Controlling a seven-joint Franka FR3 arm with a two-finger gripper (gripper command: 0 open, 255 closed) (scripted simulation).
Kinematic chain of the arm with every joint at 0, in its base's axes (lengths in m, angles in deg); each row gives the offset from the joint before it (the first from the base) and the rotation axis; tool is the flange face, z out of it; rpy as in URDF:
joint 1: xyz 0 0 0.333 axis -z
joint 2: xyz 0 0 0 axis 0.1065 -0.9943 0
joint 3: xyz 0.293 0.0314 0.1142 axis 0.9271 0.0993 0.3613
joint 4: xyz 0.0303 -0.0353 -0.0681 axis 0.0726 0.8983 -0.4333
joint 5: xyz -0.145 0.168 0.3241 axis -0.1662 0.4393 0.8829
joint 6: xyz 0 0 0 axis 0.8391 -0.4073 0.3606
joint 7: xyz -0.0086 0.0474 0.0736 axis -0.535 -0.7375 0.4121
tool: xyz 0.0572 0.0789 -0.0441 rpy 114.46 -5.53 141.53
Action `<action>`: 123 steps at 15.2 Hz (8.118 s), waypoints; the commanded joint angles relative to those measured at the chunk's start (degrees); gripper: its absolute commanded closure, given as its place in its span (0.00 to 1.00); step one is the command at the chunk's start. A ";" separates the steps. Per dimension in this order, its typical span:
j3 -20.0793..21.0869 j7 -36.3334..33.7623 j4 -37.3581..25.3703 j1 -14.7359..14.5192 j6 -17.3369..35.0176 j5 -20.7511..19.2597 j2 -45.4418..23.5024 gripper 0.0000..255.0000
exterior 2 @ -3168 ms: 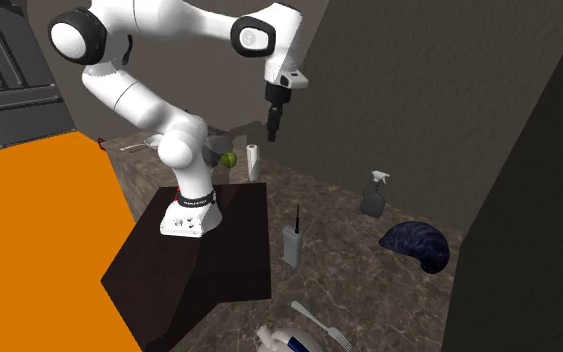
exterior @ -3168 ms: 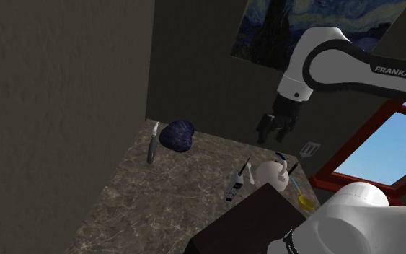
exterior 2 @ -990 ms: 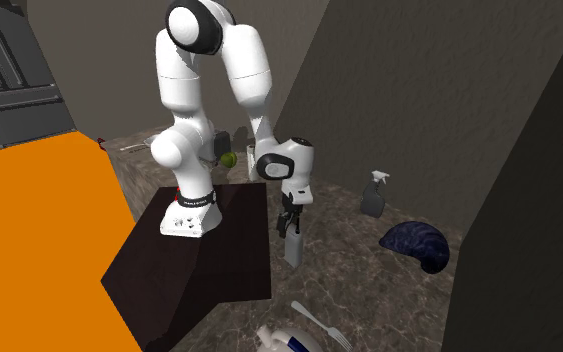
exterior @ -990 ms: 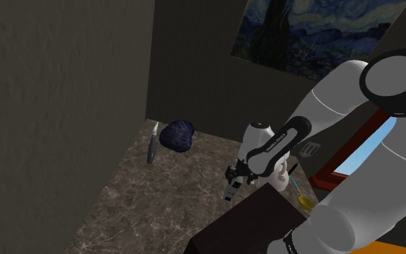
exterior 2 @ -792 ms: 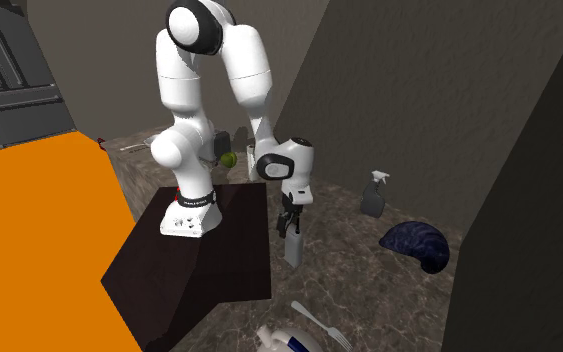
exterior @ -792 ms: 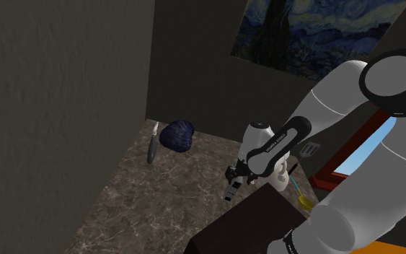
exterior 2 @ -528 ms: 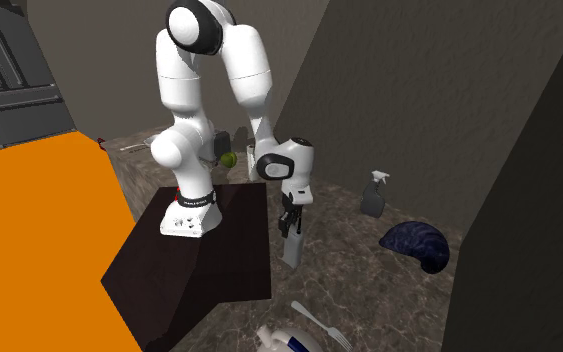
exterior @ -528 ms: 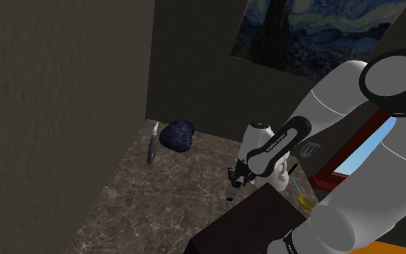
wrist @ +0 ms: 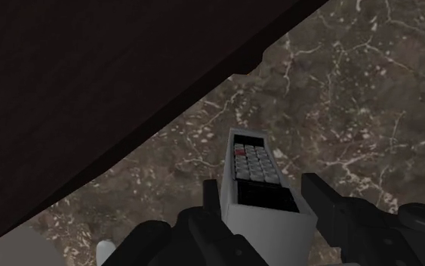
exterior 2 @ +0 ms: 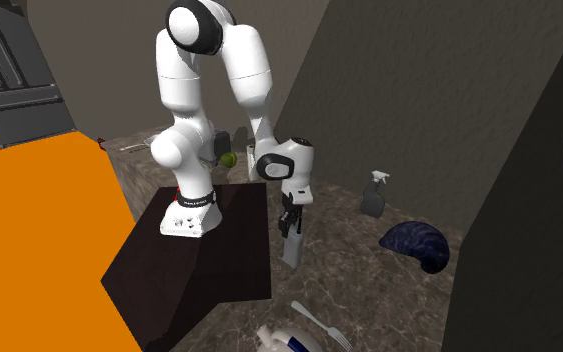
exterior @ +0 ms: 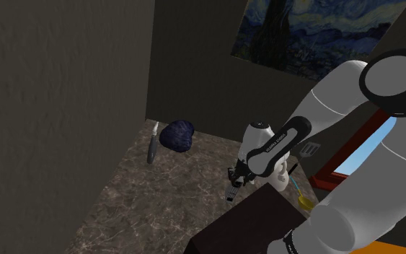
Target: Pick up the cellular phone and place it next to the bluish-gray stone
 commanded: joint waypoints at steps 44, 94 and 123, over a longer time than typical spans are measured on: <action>0.82 12.97 -7.58 -2.95 -45.50 14.44 38.41 1.00; -1.44 17.54 -64.01 -0.95 -53.64 13.99 -9.47 1.00; -1.72 18.47 -94.64 0.05 -51.40 14.57 -42.24 1.00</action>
